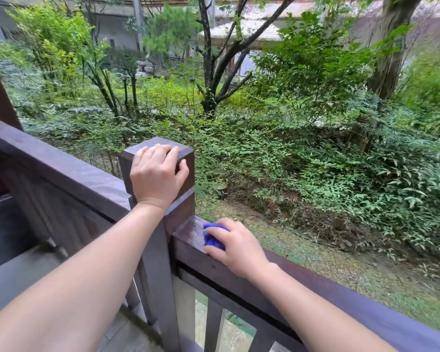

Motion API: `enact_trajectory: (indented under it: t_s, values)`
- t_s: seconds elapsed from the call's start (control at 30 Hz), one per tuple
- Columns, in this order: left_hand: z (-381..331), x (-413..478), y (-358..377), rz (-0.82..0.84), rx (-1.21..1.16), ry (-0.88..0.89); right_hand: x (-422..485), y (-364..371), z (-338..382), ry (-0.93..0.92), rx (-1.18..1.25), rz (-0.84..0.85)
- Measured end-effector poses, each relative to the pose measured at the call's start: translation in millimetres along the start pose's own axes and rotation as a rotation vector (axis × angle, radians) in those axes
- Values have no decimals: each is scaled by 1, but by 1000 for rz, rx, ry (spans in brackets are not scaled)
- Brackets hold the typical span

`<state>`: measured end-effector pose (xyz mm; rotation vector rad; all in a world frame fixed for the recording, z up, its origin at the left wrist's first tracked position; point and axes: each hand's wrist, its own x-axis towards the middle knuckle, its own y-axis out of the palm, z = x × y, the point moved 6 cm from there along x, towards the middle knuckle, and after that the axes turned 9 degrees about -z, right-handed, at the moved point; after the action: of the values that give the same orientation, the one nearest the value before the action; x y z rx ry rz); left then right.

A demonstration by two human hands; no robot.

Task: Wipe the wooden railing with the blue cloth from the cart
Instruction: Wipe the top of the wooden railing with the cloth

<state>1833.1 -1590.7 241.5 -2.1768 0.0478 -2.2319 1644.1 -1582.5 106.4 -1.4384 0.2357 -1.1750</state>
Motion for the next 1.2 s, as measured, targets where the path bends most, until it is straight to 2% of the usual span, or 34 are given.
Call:
enact_trajectory:
  t_s: [0.1, 0.13, 0.23, 0.3, 0.4, 0.5, 0.53, 0.6, 0.67, 0.73, 0.83, 0.9, 1.03, 1.13, 1.2]
  values:
    - [-2, 0, -1, 11, -4, 3, 25, 0, -11, 316, -81, -35]
    - [-2, 0, -1, 14, -4, 6, 30, 3, -3, 325, -109, -35]
    - [-1, 0, -2, 29, -12, 10, 14, 15, 30, 105, -106, -44]
    - [-2, -1, -3, 47, -14, 18, -14, -1, 21, 72, -97, -74]
    - [-3, -1, -3, 94, -26, 32, -62, -45, -32, 228, -149, -117]
    - [-6, -2, -2, 167, -36, -13, -113, -87, -66, 449, -208, -272]
    - [-18, -4, -5, 178, -56, -8, -122, -92, -65, 472, -211, -296]
    - [-67, -17, -16, 190, -156, 47, -128, -91, -50, 406, -206, -269]
    - [-136, -42, -32, 287, -356, 79, -136, -95, -45, 313, -179, -187]
    - [-196, -78, -43, 503, -526, 31, -159, -117, -65, 305, -200, -170]
    - [-241, -133, -46, 875, -581, -65, -218, -164, -115, 471, -295, -281]
    - [-248, -155, -42, 1020, -531, -78, -250, -187, -142, 601, -381, -329]
    - [-255, -162, -34, 1111, -436, 19, -256, -188, -151, 730, -473, -371]
    - [-257, -163, -33, 1142, -411, 48, -226, -165, -122, 679, -413, -356]
    - [-257, -164, -33, 1141, -412, 55, -211, -149, -99, 569, -350, -333]
